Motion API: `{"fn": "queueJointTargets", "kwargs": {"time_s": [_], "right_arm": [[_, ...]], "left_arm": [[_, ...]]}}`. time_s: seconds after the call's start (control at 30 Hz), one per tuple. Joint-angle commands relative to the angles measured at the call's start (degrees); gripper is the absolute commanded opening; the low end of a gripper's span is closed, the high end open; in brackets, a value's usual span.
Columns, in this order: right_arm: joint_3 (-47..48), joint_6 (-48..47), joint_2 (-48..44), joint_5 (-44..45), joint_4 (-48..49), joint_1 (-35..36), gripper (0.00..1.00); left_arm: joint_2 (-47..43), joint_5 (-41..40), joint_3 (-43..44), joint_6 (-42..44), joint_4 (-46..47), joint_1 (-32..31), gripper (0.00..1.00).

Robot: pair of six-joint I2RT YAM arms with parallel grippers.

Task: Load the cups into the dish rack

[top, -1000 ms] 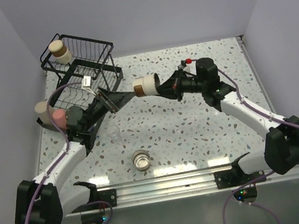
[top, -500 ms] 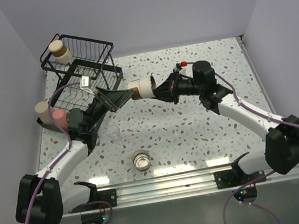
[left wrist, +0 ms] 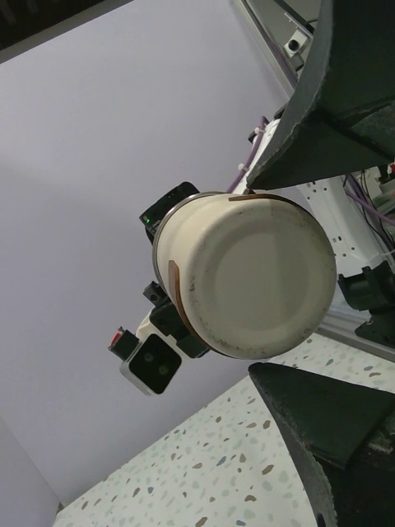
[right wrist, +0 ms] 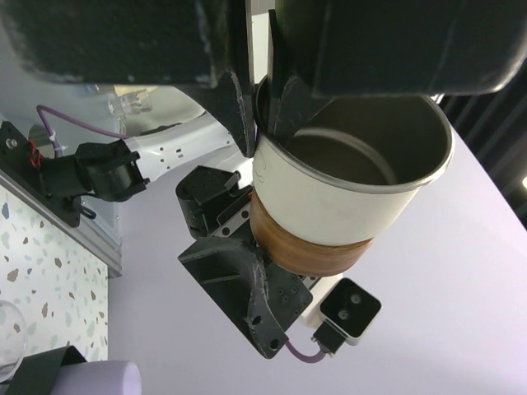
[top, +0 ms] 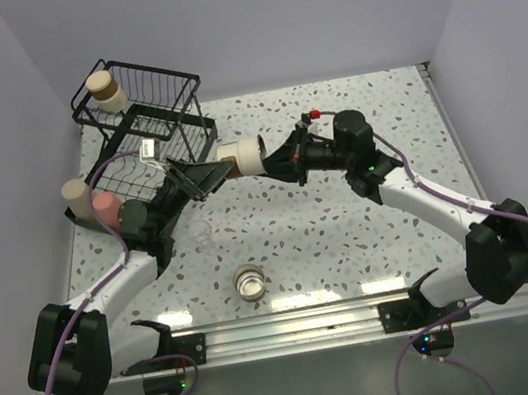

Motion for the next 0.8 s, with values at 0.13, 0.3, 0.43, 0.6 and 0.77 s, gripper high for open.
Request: {"fn": "queueJointTargets", "kwargs": {"time_s": [0.13, 0.3, 0.43, 0.6, 0.77], "right_arm": [[0.77, 1.07, 0.30, -0.70, 4.78, 1.11, 0.00], [0.68, 1.33, 0.12, -0.44, 5.40, 1.02, 0.00], [0.50, 1.69, -0.23, 0.70, 6.10, 1.11, 0.00], [1.12, 0.28, 0.12, 0.00, 4.09, 1.11, 0.08], [2.87, -6.55, -0.93, -0.35, -4.34, 0.93, 0.60]], "left_arm": [[-0.42, -0.32, 0.85, -1.34, 5.64, -0.40, 0.83], [-0.42, 0.39, 1.29, -0.81, 4.59, -0.40, 0.29], [-1.29, 0.57, 1.38, 0.06, 2.13, -0.40, 0.00], [-2.52, 0.39, 1.82, 1.73, -0.85, -0.48, 0.00], [-4.72, 0.91, 5.32, 7.86, -11.54, -0.31, 0.00]]}}
